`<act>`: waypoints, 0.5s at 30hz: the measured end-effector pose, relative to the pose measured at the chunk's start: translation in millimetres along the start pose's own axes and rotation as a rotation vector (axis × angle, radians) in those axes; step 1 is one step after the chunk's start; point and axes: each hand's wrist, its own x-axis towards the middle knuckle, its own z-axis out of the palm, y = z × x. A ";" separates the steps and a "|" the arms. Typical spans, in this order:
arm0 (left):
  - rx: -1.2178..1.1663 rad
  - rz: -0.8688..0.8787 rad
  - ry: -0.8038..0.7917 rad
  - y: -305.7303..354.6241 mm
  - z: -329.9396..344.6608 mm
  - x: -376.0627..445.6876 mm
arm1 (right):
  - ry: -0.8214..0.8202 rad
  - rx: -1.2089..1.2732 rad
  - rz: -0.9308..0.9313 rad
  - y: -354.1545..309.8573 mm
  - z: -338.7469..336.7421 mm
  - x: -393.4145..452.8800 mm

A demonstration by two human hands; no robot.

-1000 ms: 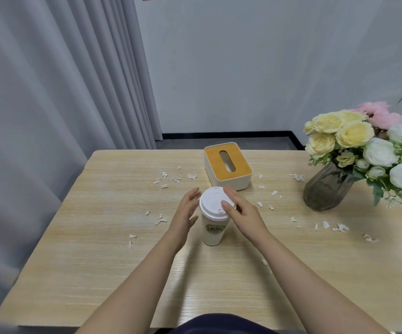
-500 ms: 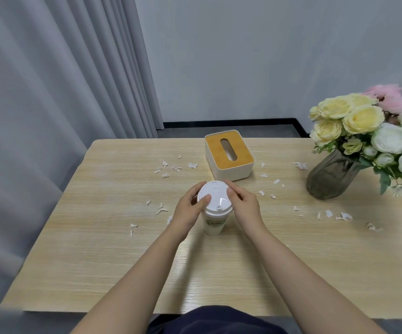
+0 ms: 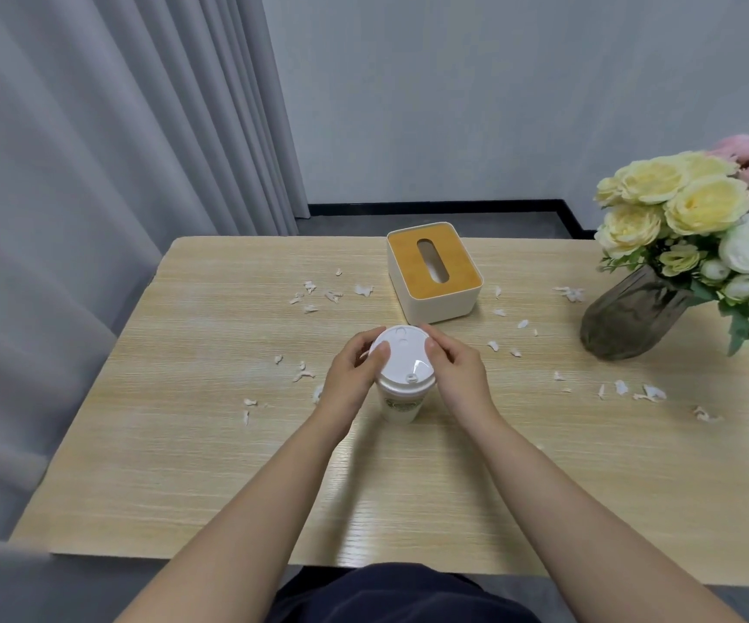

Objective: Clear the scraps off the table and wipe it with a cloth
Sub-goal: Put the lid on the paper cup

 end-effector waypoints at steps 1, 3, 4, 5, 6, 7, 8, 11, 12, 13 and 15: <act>-0.008 -0.008 0.021 1.9 0.8 0.7 | -0.007 -0.031 -0.016 0.0 -0.5 -0.8; 0.001 -0.008 0.057 3.5 1.5 2.9 | -0.024 -0.083 -0.038 0.3 -1.0 -2.2; 0.005 -0.011 0.070 3.4 1.9 3.7 | -0.033 -0.102 -0.047 0.4 -1.5 -2.5; 0.000 -0.021 0.080 3.6 2.9 4.1 | -0.041 -0.116 -0.054 0.5 -2.5 -2.6; -0.006 -0.034 0.091 3.8 4.2 4.2 | -0.051 -0.132 -0.064 0.7 -3.6 -2.2; -0.006 -0.043 0.105 4.3 5.6 4.6 | -0.062 -0.150 -0.073 -0.2 -4.7 -1.9; 0.006 -0.044 0.120 4.8 6.3 5.4 | -0.074 -0.164 -0.080 -1.0 -5.9 -1.1; 0.072 -0.024 0.114 8.8 5.7 7.1 | -0.117 -0.192 -0.085 -1.4 -8.5 0.7; 0.096 -0.021 0.096 10.3 4.9 6.9 | -0.130 -0.202 -0.088 -0.9 -9.2 1.5; 0.114 -0.023 0.078 11.6 3.7 6.7 | -0.141 -0.212 -0.089 -0.5 -10.1 1.8; 0.118 -0.031 0.044 14.9 1.2 5.4 | -0.171 -0.216 -0.090 -0.4 -11.8 1.3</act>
